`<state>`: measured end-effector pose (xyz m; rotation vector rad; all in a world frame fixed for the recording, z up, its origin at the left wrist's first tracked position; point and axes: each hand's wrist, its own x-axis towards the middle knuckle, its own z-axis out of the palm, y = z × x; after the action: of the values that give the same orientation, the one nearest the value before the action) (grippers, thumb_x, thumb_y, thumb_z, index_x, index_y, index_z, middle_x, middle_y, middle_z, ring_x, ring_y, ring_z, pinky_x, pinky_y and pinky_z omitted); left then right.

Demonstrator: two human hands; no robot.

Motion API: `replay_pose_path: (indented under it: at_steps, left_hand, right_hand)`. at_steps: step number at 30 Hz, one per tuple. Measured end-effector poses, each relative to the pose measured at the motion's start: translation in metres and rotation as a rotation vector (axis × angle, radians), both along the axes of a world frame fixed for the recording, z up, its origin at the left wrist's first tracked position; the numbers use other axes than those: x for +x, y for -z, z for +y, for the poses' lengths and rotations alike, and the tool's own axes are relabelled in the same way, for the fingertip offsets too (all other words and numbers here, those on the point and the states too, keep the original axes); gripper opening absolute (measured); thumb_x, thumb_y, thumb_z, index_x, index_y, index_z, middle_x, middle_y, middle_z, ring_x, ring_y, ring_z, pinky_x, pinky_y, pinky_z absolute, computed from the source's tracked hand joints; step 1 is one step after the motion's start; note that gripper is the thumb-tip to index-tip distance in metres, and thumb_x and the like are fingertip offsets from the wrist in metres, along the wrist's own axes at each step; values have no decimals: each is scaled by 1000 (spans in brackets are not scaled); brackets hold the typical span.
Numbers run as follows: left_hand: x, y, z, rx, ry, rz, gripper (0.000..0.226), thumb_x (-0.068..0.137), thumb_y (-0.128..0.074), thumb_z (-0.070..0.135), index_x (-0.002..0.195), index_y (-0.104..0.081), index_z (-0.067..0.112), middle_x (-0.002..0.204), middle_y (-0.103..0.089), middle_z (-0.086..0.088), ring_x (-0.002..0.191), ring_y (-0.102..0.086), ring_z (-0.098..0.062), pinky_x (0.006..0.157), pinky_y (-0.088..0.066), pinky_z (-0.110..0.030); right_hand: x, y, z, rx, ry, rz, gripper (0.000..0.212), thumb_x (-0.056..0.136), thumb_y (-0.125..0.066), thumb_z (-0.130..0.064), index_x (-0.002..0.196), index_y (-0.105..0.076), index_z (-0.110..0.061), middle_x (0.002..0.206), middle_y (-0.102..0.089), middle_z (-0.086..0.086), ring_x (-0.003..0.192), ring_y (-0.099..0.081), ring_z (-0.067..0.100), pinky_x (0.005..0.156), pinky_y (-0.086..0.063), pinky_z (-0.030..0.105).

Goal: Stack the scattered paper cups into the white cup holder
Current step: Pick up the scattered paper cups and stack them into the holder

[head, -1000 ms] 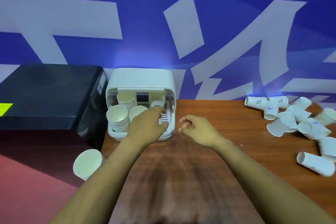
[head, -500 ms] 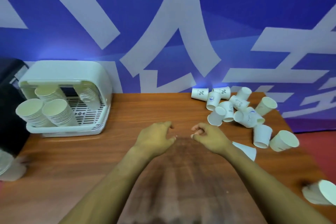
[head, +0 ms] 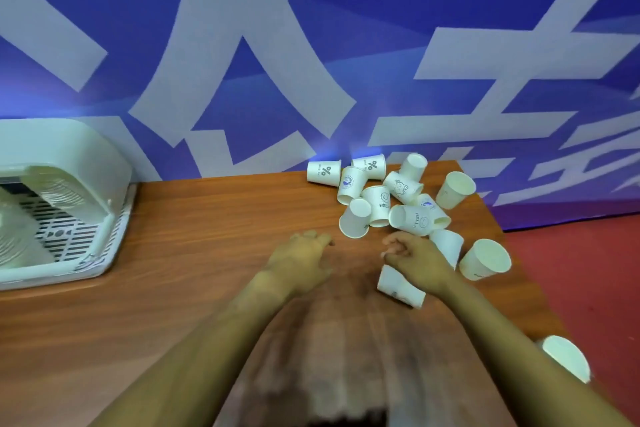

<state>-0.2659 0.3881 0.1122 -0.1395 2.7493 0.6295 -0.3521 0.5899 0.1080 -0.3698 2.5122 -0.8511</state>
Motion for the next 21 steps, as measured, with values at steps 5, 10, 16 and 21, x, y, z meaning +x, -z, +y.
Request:
replay_pose_path:
  at_steps: [5,10,16,21]
  left_hand:
    - [-36,16,62,-30,-11,28,55,86,-61,32,137,-41,24,135,-45,-2,126,-39,-26,104,-37,-36]
    - [-66,48,135,-96,21,-96,59,82,-64,25,135,-37,23,135,-39,-1,129,-33,-26,101,-32,-36]
    - [-83,81,183,-237,51,-195,80,78,-71,31,145,-26,31,151,-24,0,141,-15,-28,107,-25,-44]
    - [-92,94,194,-257,64,-262,80,80,-71,25,144,-25,35,154,-19,2,142,-11,-27,110,-19,-51]
  right_hand:
    - [-64,8,53,123,-6,130,26,88,-60,-24,113,-61,-19,94,-60,-6,98,-57,17,80,-43,28]
    - [-118,23,105,297,-104,216,37,87,-58,-28,123,-57,-19,123,-57,6,110,-54,23,88,-47,36]
    - [-154,48,132,501,-244,233,44,88,-54,-34,131,-50,-22,134,-45,4,123,-43,26,98,-38,38]
    - [-168,70,136,546,-300,218,41,89,-50,-34,128,-53,-22,132,-44,5,121,-42,26,98,-37,39]
